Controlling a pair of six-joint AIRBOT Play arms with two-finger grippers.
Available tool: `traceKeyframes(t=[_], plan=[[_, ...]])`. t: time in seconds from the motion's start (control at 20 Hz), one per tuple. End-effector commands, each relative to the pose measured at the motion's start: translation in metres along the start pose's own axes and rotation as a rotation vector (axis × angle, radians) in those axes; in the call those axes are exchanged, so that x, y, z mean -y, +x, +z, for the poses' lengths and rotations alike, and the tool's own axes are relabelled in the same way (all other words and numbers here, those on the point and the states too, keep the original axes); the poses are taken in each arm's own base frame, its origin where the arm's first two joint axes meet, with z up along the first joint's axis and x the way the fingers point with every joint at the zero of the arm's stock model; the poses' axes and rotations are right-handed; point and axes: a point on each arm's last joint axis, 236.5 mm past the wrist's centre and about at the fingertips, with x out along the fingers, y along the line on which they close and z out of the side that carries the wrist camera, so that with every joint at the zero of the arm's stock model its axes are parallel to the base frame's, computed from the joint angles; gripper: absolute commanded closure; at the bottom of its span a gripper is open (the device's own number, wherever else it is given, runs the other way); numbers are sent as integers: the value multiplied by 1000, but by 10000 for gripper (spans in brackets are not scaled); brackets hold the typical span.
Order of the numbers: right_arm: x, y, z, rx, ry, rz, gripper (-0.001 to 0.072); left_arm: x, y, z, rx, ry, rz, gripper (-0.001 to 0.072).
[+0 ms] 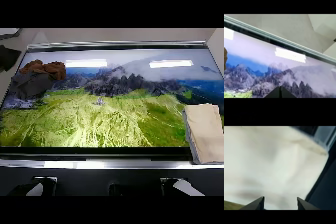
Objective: Fold the shirts.
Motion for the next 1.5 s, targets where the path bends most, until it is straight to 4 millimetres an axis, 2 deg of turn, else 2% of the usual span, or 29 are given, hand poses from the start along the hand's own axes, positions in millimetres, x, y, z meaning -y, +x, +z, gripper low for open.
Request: traceKeyframes(t=[0.0, 0.05, 0.1, 0.15, 0.2, 0.25, 0.3, 0.35, 0.4, 0.45, 0.5, 0.55, 0.6, 0.7, 0.85, 1.45], plan=[[-80, -134, 87, 508, -76, 243, 220, 11, -14, 38, 85, 131, 37, 675], [-121, -181, 95, 659, -152, 332, 220, 3, -13, 44, 83, 206, 106, 675], [-167, -217, 84, 761, -271, 408, 220, -12, -8, 40, 51, 250, 200, 675], [-211, -232, 58, 791, -393, 470, 220, -33, 1, 24, -24, 282, 307, 675], [-256, -228, 19, 748, -520, 521, 220, -54, 10, -1, -128, 309, 402, 675], [-288, -209, -25, 655, -637, 533, 219, -71, 20, -39, -283, 344, 472, 673], [-312, -179, -70, 546, -750, 509, 206, -83, 29, -86, -453, 336, 498, 664], [-325, -142, -113, 416, -833, 457, 153, -90, 34, -133, -619, 307, 501, 521], [-328, -108, -151, 278, -909, 403, 141, -94, 31, -184, -798, 265, 496, 226], [-327, -77, -183, 151, -974, 344, 89, -95, 22, -233, -977, 228, 482, -11], [-318, -50, -211, 20, -1023, 276, 71, -96, 15, -266, -1080, 211, 460, -12], [-309, -34, -226, -65, -1053, 220, 70, -95, 13, -290, -1112, 196, 437, -12], [-305, -23, -234, -109, -1068, 182, 70, -93, 15, -300, -1081, 189, 423, -11], [-303, -17, -230, -111, -1059, 156, 70, -88, 22, -302, -1010, 192, 403, -11], [-301, -16, -221, -80, -1058, 126, 70, -85, 23, -300, -1001, 197, 398, -12], [-301, -16, -221, -81, -1058, 127, 70, -86, 24, -303, -1008, 196, 399, -12]])
